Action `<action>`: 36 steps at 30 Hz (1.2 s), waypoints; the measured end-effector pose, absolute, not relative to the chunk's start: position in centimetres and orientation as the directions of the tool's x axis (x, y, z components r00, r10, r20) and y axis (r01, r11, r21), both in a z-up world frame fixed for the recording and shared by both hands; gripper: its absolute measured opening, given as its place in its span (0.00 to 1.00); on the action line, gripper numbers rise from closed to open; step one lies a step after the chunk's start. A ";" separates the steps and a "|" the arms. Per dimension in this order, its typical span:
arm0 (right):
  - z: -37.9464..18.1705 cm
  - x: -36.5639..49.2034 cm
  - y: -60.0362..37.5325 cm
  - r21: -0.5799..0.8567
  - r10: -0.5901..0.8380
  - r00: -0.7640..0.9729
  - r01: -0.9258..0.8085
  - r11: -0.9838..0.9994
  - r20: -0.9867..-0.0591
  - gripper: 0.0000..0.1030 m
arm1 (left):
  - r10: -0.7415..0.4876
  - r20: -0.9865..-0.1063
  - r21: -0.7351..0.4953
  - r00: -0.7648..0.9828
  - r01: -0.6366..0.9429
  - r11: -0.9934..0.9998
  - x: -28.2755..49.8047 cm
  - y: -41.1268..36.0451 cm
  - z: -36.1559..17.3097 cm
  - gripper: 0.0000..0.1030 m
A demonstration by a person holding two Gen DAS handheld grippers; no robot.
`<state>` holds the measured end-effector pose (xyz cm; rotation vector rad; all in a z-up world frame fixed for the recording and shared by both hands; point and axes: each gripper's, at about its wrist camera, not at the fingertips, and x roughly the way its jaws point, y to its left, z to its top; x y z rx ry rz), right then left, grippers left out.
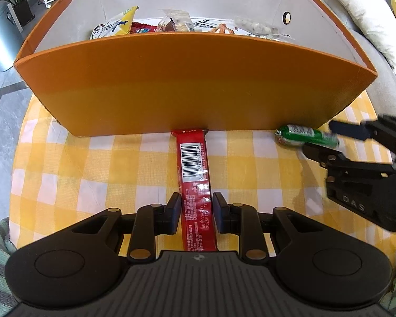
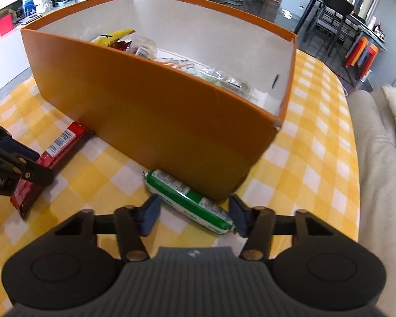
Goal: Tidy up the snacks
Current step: 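Hold the red bar in the left tool while the right tool grasps the green sausage stick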
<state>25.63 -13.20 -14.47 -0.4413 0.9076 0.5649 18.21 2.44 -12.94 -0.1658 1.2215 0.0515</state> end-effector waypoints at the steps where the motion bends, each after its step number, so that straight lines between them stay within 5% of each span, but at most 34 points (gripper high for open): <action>1: -14.2 25.2 -13.3 -0.111 0.275 0.486 -0.626 0.772 -0.830 0.37 | -0.051 -0.938 -0.102 0.343 -0.130 0.986 18.2 2.4 -12.9 0.28; 5: -13.5 23.8 -13.2 -0.067 0.291 0.456 -0.622 0.780 -0.841 0.19 | -0.056 -0.936 -0.107 0.346 -0.132 0.985 18.0 2.4 -12.8 0.28; 13: -13.2 21.3 -12.6 0.070 0.377 0.390 -0.612 0.788 -0.840 0.17 | -0.063 -0.933 -0.118 0.353 -0.136 0.984 18.2 2.6 -12.7 0.28; 17: -12.9 20.5 -12.8 0.069 0.379 0.410 -0.598 0.798 -0.830 0.19 | -0.075 -0.930 -0.136 0.359 -0.149 0.979 17.8 2.8 -12.7 0.28; 21: -12.1 21.0 -13.3 0.082 0.406 0.439 -0.593 0.801 -0.802 0.35 | -0.088 -0.924 -0.157 0.373 -0.160 0.974 17.7 3.1 -12.5 0.28; 27: -12.5 23.0 -12.0 -0.034 0.362 0.452 -0.662 0.749 -0.815 0.39 | -0.085 -0.918 -0.158 0.389 -0.161 0.974 18.2 3.3 -12.2 0.41; 36: -14.4 24.9 -12.2 -0.007 0.330 0.377 -0.668 0.744 -0.865 0.40 | -0.077 -0.922 -0.143 0.379 -0.149 0.979 18.9 3.0 -12.8 0.42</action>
